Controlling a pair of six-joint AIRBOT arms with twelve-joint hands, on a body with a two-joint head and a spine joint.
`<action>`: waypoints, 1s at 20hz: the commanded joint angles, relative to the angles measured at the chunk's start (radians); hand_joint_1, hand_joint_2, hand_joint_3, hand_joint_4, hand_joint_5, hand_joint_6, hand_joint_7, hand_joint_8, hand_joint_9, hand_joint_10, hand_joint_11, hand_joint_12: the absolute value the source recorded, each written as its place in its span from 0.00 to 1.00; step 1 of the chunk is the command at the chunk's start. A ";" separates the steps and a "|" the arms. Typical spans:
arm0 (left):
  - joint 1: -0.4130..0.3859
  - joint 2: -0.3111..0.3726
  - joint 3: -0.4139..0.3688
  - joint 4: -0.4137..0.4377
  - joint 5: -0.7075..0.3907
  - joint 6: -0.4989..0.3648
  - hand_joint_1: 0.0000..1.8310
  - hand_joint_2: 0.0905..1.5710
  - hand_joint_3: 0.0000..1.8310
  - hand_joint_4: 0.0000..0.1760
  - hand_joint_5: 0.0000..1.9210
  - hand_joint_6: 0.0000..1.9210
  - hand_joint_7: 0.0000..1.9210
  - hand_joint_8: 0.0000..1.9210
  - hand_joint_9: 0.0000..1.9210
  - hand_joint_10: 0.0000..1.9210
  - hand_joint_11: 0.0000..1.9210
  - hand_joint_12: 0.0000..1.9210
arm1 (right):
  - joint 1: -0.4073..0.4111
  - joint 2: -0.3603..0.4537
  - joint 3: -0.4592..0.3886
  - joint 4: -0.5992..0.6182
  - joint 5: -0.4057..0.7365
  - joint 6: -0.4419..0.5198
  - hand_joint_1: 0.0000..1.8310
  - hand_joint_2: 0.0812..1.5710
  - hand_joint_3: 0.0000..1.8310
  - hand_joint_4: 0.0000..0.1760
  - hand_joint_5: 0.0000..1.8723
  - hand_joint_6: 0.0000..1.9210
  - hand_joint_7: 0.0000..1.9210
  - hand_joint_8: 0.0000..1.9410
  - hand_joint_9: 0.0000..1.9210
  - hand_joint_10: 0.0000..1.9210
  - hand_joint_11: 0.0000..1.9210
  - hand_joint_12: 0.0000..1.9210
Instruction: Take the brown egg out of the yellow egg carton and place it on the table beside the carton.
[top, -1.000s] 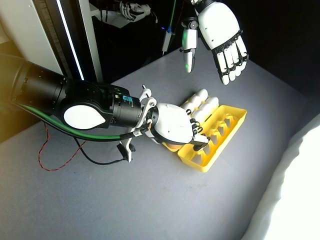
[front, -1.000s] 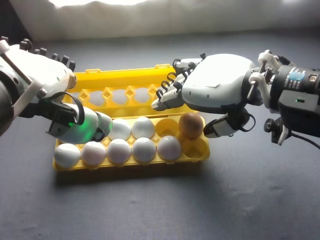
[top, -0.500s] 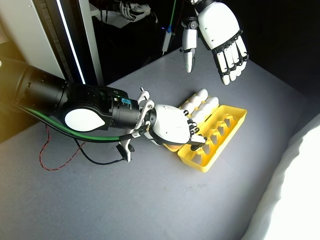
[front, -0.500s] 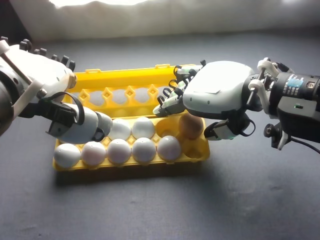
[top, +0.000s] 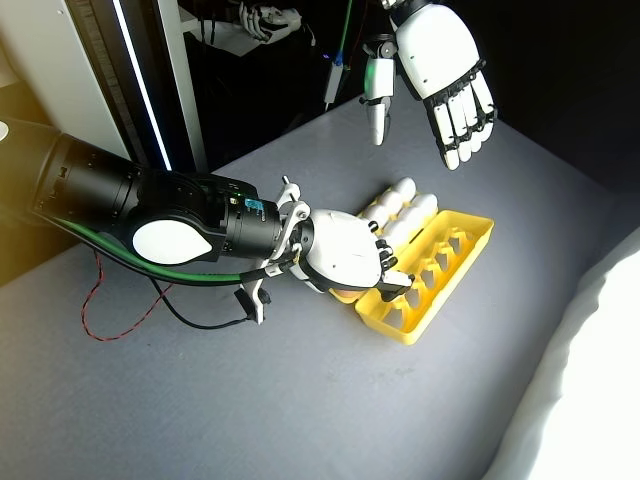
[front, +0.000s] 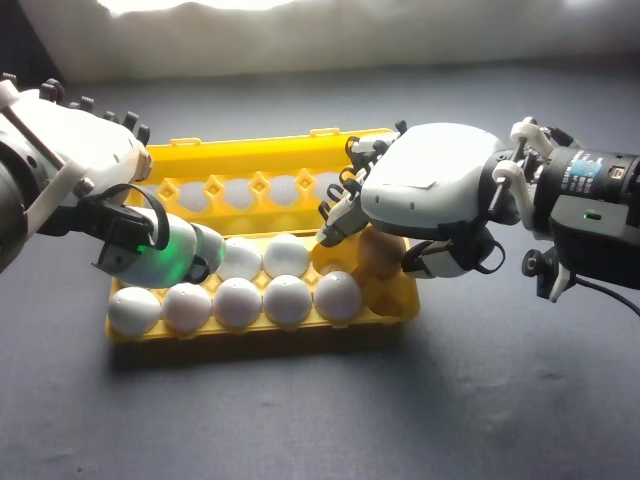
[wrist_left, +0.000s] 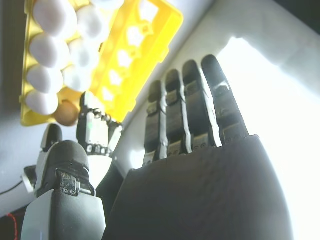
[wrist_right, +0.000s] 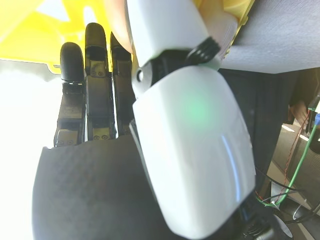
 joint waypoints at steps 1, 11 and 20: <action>-0.008 0.014 -0.002 0.084 -0.003 0.005 0.03 0.72 0.00 0.00 0.15 0.00 0.16 0.00 0.15 0.00 0.00 0.36 | 0.002 0.008 0.002 0.007 0.114 -0.001 0.77 0.67 0.00 0.00 0.35 0.03 0.36 0.02 0.32 0.08 0.09 0.72; -0.008 0.014 -0.002 0.085 -0.003 0.005 0.02 0.74 0.00 0.00 0.16 0.00 0.16 0.00 0.15 0.00 0.00 0.34 | 0.001 0.009 0.009 0.008 0.135 -0.001 0.78 0.77 0.00 0.00 0.37 0.71 0.42 0.61 0.33 0.73 0.31 0.90; -0.008 0.014 -0.002 0.085 -0.003 0.005 0.03 0.75 0.00 0.00 0.16 0.00 0.17 0.00 0.14 0.00 0.00 0.33 | 0.008 0.010 0.014 0.010 0.157 -0.001 0.81 0.74 0.00 0.00 0.42 0.67 0.43 0.56 0.39 0.64 0.35 0.90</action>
